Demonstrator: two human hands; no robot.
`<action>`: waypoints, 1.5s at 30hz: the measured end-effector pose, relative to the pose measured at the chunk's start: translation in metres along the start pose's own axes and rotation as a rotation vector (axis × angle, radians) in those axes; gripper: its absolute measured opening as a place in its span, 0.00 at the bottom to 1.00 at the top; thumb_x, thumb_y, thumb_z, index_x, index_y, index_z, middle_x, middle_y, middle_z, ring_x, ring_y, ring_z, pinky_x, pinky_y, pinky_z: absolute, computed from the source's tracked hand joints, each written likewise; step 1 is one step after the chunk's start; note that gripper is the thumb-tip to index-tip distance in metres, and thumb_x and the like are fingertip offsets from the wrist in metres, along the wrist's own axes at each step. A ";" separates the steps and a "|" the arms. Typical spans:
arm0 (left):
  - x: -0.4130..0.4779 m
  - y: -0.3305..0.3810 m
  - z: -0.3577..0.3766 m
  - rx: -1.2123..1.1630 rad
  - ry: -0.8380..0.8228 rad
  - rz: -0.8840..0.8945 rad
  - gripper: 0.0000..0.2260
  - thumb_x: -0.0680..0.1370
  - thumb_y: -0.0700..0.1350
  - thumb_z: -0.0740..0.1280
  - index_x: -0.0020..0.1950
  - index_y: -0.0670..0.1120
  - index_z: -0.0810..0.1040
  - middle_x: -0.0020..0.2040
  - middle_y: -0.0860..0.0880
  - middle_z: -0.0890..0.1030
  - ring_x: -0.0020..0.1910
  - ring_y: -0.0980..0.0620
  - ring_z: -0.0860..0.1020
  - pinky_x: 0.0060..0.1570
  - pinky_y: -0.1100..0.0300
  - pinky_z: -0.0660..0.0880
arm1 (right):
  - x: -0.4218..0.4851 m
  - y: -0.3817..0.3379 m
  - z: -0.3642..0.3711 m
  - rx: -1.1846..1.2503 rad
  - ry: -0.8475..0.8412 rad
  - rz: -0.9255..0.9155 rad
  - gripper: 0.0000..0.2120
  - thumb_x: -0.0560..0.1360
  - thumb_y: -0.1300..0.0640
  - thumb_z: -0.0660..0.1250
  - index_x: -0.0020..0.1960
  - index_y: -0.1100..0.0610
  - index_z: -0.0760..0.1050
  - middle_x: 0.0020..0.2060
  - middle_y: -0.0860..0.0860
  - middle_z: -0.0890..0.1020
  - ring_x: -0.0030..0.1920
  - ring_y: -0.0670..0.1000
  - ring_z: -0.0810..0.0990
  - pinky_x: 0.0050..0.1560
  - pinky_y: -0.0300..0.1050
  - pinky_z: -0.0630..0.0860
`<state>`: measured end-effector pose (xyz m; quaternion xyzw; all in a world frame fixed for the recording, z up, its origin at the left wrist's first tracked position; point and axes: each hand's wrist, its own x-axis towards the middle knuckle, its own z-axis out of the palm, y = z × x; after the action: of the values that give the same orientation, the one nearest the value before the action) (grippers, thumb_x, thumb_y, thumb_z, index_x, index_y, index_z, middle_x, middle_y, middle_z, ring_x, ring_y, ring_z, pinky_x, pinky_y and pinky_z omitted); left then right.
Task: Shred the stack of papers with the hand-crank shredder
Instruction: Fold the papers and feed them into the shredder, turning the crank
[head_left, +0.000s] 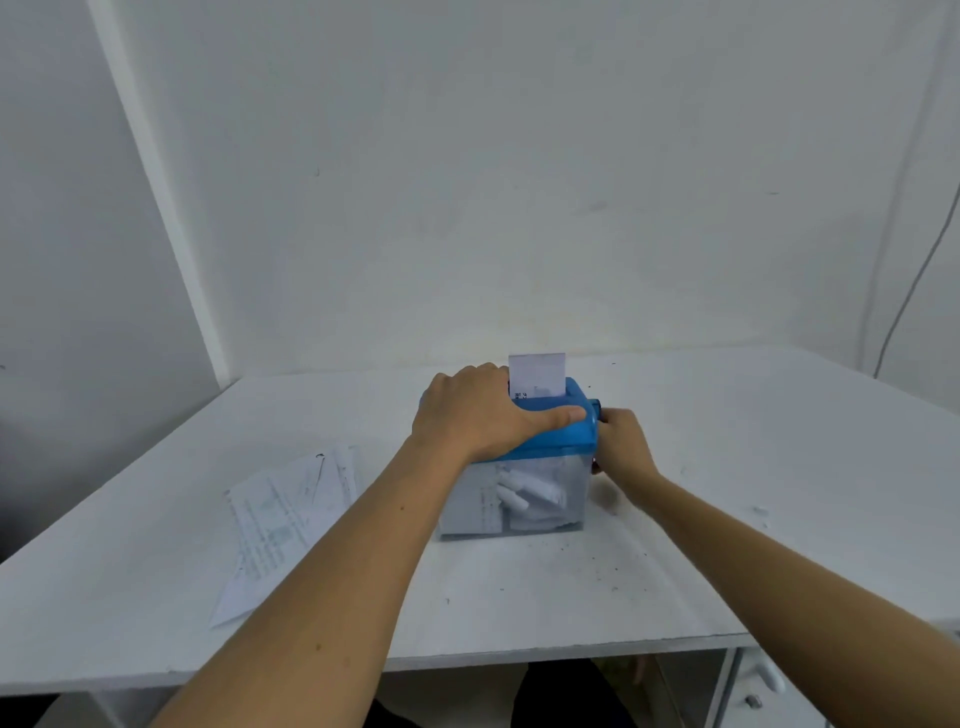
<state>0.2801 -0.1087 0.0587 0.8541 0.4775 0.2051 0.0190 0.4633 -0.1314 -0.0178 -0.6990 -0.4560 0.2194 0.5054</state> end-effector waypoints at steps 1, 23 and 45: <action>-0.001 0.001 0.000 -0.002 0.002 -0.001 0.37 0.62 0.85 0.56 0.47 0.54 0.77 0.43 0.55 0.80 0.43 0.52 0.77 0.53 0.51 0.74 | -0.007 0.004 0.002 0.016 0.014 0.019 0.14 0.82 0.60 0.60 0.39 0.61 0.76 0.33 0.58 0.80 0.30 0.51 0.75 0.30 0.42 0.74; 0.004 -0.001 0.002 0.035 -0.003 0.016 0.39 0.58 0.87 0.50 0.44 0.55 0.75 0.41 0.57 0.79 0.41 0.52 0.78 0.49 0.50 0.75 | -0.043 -0.064 -0.098 -0.183 -0.372 -0.383 0.16 0.74 0.45 0.72 0.38 0.58 0.82 0.32 0.53 0.82 0.34 0.47 0.79 0.42 0.45 0.75; -0.001 0.003 0.001 0.025 0.000 0.059 0.38 0.65 0.83 0.54 0.59 0.57 0.76 0.51 0.59 0.79 0.49 0.53 0.77 0.58 0.53 0.70 | -0.014 0.010 -0.011 -0.056 -0.187 -0.007 0.18 0.83 0.56 0.55 0.47 0.67 0.78 0.42 0.63 0.84 0.38 0.55 0.79 0.42 0.55 0.78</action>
<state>0.2823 -0.1111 0.0584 0.8680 0.4547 0.1997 0.0024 0.4695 -0.1496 -0.0244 -0.6876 -0.5097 0.2691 0.4416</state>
